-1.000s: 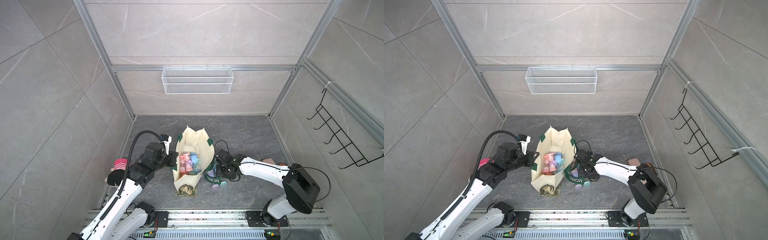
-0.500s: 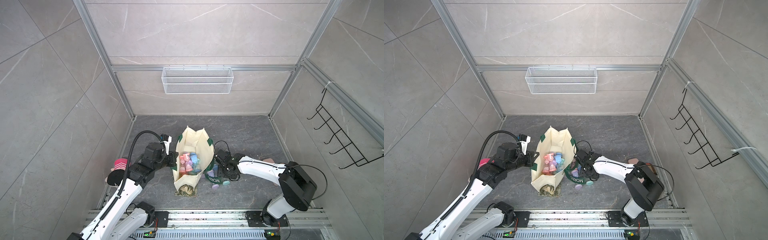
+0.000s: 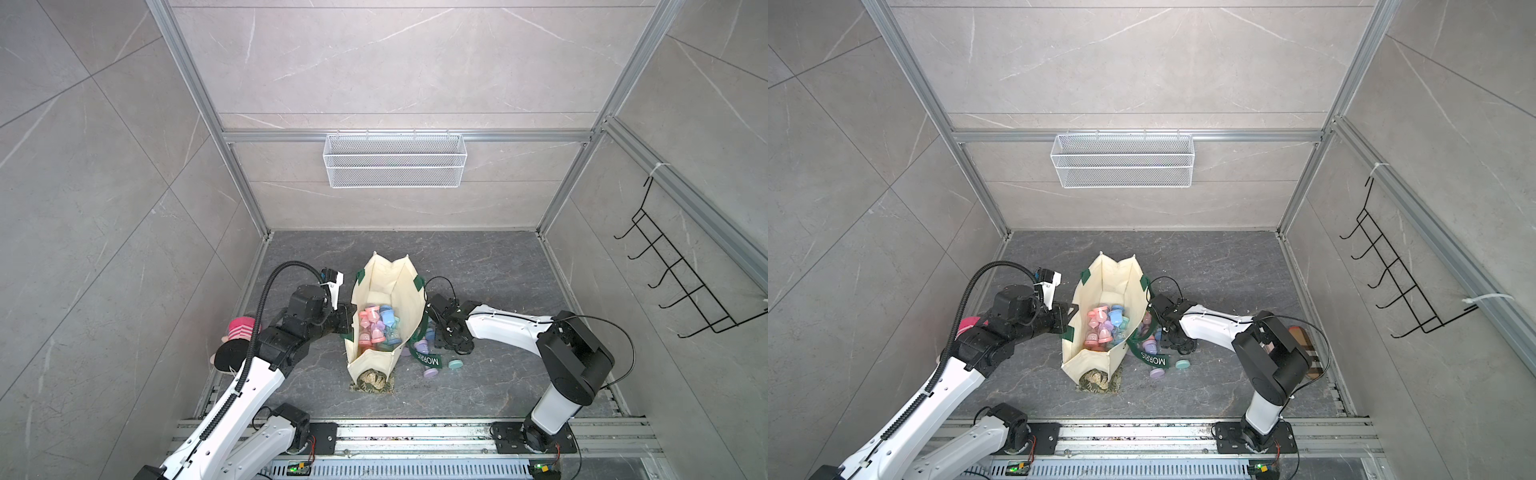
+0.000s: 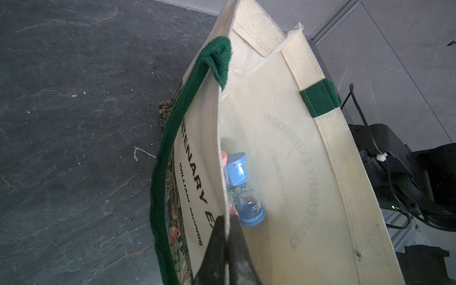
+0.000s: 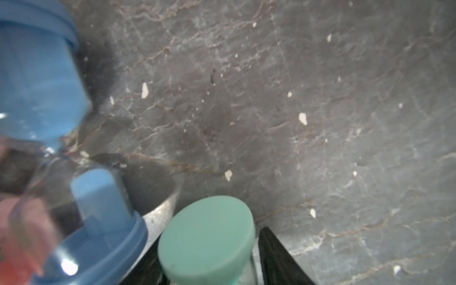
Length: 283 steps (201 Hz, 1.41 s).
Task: Put the hourglass into the canvas bag
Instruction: Pick up the hourglass from the center of the board.
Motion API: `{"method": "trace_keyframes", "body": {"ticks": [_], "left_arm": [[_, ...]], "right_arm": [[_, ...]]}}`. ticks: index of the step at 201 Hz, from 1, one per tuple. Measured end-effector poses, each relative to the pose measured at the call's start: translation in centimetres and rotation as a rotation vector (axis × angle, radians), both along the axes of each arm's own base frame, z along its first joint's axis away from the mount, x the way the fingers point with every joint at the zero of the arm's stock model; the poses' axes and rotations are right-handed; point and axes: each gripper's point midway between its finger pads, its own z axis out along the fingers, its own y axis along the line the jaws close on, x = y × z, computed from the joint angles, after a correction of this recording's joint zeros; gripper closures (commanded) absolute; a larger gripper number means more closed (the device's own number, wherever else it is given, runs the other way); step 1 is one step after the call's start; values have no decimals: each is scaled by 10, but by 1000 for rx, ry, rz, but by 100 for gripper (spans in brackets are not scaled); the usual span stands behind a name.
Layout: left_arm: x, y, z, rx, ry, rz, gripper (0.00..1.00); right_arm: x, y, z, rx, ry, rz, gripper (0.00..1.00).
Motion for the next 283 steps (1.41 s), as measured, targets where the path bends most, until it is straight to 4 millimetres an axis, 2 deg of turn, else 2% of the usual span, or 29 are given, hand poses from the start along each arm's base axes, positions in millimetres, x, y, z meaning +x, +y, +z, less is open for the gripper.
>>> {"method": "trace_keyframes", "body": {"ticks": [41, 107, 133, 203, 250, 283], "left_arm": [[0, 0, 0, 0, 0, 0, 100], [0, 0, 0, 0, 0, 0, 100], [0, 0, 0, 0, 0, 0, 100], [0, 0, 0, 0, 0, 0, 100], [0, 0, 0, 0, 0, 0, 100], [0, 0, 0, 0, 0, -1, 100]], "right_arm": [[3, -5, -1, -16, -7, -7, 52], [3, -18, 0, -39, -27, -17, 76], [-1, -25, 10, -48, -43, -20, 83], [-3, -36, 69, -7, -154, -29, 93], [9, -28, 140, 90, -289, -36, 100], [13, -16, 188, 149, -373, -11, 100]]}}
